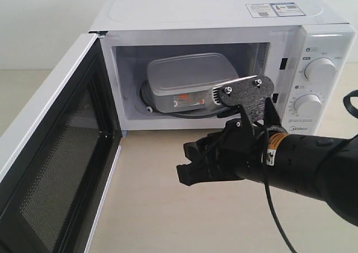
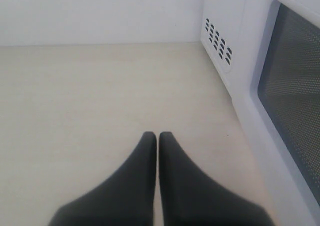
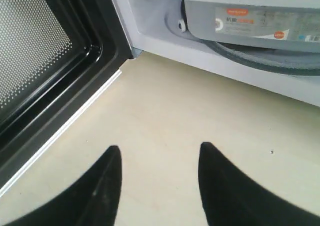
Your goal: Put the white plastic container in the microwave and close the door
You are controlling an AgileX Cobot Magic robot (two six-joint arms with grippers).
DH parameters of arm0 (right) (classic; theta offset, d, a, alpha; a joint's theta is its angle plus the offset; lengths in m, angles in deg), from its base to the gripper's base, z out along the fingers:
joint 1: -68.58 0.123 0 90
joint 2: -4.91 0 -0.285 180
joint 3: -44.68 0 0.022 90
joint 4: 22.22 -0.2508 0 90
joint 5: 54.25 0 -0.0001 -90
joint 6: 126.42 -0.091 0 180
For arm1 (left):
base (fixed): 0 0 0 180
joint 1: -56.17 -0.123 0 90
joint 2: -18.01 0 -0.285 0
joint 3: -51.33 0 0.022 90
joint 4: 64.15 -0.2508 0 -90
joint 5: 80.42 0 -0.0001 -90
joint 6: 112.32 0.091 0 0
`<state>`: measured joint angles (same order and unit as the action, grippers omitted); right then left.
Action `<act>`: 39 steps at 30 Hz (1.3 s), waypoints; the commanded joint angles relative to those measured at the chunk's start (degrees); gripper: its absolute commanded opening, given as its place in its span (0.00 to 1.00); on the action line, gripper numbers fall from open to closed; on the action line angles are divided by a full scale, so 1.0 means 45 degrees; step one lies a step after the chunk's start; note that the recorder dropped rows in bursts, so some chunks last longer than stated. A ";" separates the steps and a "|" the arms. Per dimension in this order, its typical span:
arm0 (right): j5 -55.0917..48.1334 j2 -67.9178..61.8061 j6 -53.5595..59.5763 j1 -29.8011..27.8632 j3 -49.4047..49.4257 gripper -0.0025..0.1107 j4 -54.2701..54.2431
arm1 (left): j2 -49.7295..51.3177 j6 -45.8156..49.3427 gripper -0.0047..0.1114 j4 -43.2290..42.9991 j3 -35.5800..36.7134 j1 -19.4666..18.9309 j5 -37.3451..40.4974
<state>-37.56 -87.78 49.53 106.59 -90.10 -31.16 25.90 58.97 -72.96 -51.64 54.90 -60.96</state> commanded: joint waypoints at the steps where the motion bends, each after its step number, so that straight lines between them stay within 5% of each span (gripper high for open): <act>1: -0.0404 0.0062 0.0519 -0.0059 0.0037 0.29 0.0231 | -0.0023 -0.0051 0.07 0.0086 0.0042 0.0075 -0.0017; 4: -0.0378 0.0054 0.0900 -0.0059 0.0037 0.02 0.0231 | -0.0023 -0.0051 0.07 0.0086 0.0042 0.0075 -0.0017; 24: 1.1361 -0.3959 0.1302 -0.0059 0.0563 0.02 -0.1761 | -0.0023 -0.0051 0.07 0.0086 0.0042 0.0075 -0.0017; 39: 0.9846 -0.6639 0.2460 -0.0326 -0.2316 0.02 -0.2288 | -0.0023 -0.0051 0.07 0.0086 0.0042 0.0075 -0.0017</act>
<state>7.02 -115.85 59.99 106.16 -98.92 -40.65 25.90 58.97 -72.96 -51.64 54.90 -60.96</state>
